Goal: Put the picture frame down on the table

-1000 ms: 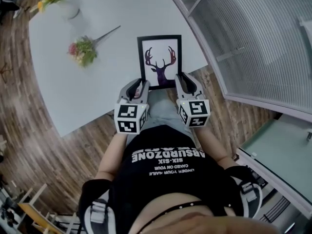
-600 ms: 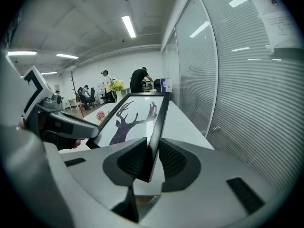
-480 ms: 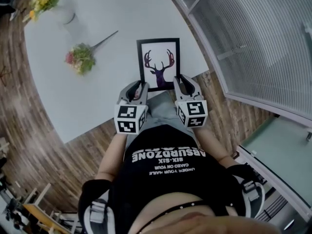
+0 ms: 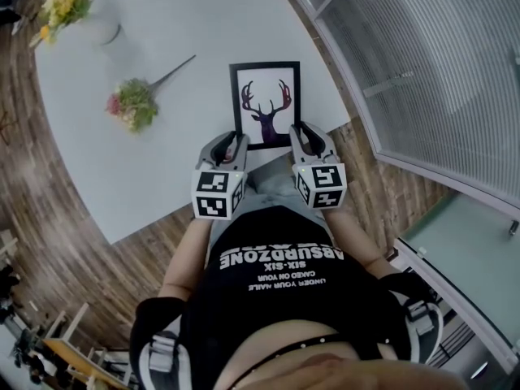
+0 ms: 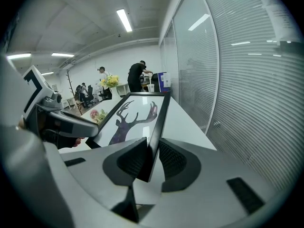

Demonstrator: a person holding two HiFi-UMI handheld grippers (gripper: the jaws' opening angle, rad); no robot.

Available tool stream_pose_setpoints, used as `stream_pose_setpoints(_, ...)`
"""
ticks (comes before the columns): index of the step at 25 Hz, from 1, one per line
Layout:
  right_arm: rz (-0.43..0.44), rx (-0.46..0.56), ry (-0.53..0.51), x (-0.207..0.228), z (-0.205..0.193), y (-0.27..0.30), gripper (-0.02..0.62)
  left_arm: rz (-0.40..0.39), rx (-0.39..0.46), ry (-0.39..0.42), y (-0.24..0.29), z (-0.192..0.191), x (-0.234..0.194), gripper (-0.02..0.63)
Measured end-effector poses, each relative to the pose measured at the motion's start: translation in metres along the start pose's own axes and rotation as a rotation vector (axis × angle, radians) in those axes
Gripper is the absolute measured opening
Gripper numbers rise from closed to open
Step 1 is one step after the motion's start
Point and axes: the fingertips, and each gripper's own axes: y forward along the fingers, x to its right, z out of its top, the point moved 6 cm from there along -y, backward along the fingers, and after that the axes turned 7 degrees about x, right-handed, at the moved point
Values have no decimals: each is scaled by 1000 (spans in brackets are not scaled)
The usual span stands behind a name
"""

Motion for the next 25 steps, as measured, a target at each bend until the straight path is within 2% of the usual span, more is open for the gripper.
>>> stream_pose_setpoints(25, -24, -105, 55, 36, -5, 55, 95, -23, -109, 1, 68, 12, -21, 95)
